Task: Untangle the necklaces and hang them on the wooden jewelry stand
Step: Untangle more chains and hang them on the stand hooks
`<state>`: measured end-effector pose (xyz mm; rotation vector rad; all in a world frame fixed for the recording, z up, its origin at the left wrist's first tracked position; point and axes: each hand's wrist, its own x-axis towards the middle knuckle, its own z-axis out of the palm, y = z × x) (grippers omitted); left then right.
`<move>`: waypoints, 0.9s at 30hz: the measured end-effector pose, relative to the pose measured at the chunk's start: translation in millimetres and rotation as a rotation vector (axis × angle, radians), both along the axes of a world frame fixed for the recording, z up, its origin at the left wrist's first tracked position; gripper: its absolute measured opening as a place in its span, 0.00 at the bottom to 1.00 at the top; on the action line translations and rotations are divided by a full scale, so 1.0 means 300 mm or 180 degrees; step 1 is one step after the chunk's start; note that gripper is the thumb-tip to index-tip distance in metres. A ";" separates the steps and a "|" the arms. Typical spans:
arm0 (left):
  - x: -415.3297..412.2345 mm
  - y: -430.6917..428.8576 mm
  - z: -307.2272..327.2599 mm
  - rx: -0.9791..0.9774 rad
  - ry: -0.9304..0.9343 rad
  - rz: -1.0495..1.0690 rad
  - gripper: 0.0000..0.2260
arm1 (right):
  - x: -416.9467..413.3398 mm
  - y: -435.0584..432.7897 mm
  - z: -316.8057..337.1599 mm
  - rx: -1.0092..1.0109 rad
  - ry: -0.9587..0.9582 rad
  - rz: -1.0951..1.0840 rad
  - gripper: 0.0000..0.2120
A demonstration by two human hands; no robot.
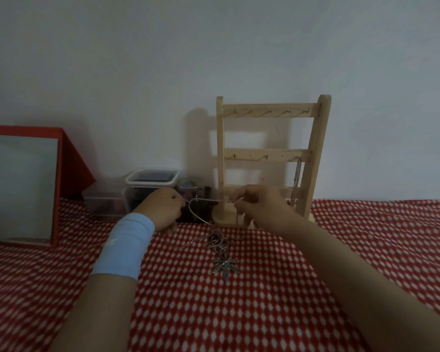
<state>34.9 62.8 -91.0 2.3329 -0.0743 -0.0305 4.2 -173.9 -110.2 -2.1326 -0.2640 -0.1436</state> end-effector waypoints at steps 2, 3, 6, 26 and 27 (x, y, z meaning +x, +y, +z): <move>-0.004 0.041 -0.019 -0.0034 0.0101 0.0240 0.12 | -0.016 0.031 0.000 0.0030 0.0174 0.0228 0.06; -0.005 0.065 -0.027 0.0080 0.0077 0.0337 0.12 | -0.020 0.045 0.001 -0.0091 0.0203 0.0309 0.05; -0.039 0.096 -0.025 0.1033 -0.0119 0.0360 0.10 | -0.042 0.075 0.026 -0.0924 0.0433 0.0360 0.02; -0.169 -0.184 -0.157 0.1651 -0.0698 -0.1461 0.13 | -0.158 -0.065 0.036 -0.1354 0.1339 -0.0013 0.08; -0.169 -0.197 -0.160 0.1659 -0.0760 -0.1444 0.12 | -0.155 -0.088 0.033 -0.1542 0.1367 -0.0111 0.08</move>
